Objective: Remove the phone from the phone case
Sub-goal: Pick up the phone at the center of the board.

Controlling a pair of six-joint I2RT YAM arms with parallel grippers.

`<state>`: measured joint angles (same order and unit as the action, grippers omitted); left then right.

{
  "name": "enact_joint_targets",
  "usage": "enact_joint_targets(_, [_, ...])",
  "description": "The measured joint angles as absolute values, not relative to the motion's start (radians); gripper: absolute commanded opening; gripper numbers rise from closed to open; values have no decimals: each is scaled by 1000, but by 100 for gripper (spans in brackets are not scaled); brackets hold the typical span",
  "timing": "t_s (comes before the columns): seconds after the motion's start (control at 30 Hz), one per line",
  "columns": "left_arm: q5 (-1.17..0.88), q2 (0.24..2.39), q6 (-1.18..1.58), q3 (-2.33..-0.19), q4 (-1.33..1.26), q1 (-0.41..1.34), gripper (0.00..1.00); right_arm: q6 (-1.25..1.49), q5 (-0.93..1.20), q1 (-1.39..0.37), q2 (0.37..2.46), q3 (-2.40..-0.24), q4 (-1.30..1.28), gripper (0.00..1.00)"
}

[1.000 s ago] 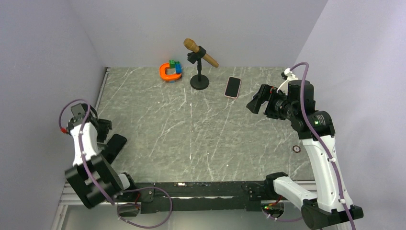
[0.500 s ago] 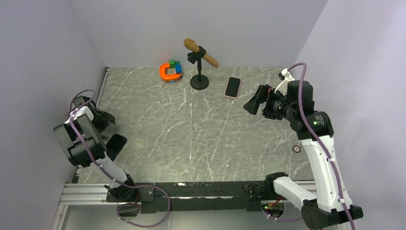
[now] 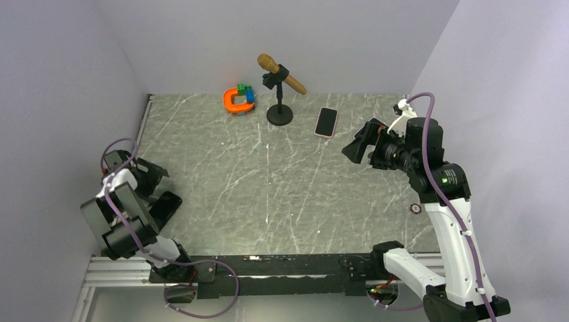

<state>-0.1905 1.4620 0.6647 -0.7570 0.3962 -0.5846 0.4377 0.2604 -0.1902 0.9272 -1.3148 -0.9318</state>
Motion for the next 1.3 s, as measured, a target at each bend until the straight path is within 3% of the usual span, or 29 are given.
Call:
enact_joint_targets(0.3, [-315, 1396, 688, -670, 304, -520, 99, 454, 274, -190, 925, -1264, -892, 100])
enact_joint_targets(0.43, [-242, 1327, 655, -665, 388, -427, 99, 459, 275, -190, 915, -1240, -882, 100])
enact_joint_targets(0.63, [-88, 1050, 676, -649, 485, -226, 99, 464, 275, -190, 911, -1225, -872, 100])
enact_joint_targets(0.77, [-52, 951, 743, -605, 539, -196, 99, 465, 275, -190, 921, -1225, -869, 100])
enact_joint_targets(1.3, [-89, 1136, 902, -545, 700, -205, 99, 502, 298, -190, 907, -1182, -822, 100])
